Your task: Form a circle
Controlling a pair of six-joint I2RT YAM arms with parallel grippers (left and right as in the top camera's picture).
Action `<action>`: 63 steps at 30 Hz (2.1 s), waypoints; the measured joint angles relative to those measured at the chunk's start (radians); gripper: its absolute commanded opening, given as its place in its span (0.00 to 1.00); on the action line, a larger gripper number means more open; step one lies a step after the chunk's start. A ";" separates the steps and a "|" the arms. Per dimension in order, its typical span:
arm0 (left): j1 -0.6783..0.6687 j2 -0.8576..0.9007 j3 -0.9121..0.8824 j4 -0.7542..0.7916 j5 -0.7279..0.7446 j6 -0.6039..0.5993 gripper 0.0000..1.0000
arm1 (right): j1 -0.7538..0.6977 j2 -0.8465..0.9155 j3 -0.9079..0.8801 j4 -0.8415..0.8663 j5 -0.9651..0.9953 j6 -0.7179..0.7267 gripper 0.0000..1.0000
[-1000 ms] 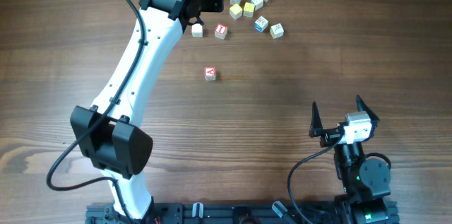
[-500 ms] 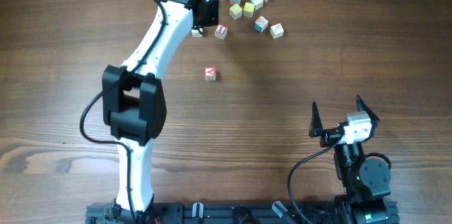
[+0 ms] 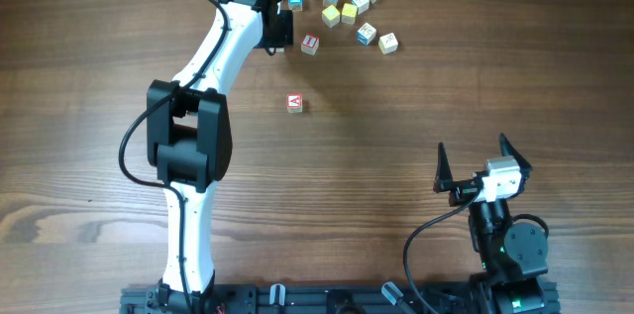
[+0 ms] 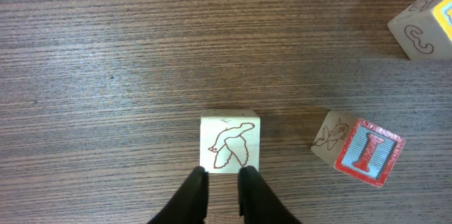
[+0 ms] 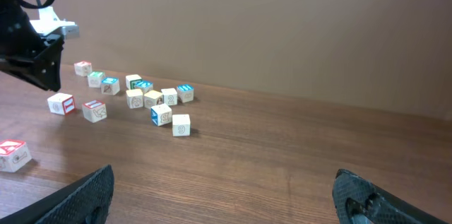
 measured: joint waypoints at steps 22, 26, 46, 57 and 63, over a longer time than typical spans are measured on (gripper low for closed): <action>0.016 0.047 0.012 0.004 -0.067 -0.001 0.04 | 0.000 0.000 0.000 0.000 0.000 0.000 1.00; 0.044 0.072 0.008 -0.019 -0.084 -0.001 0.04 | 0.000 0.000 0.000 0.000 0.000 0.000 1.00; 0.042 0.082 -0.002 -0.077 0.013 -0.004 0.42 | 0.000 0.000 0.000 0.000 0.000 0.000 1.00; 0.029 0.076 0.000 -0.076 0.148 0.002 1.00 | 0.000 0.000 0.000 0.000 0.000 0.000 1.00; 0.029 0.076 0.000 -0.017 0.152 -0.058 0.92 | 0.000 0.000 0.000 0.000 0.000 0.000 1.00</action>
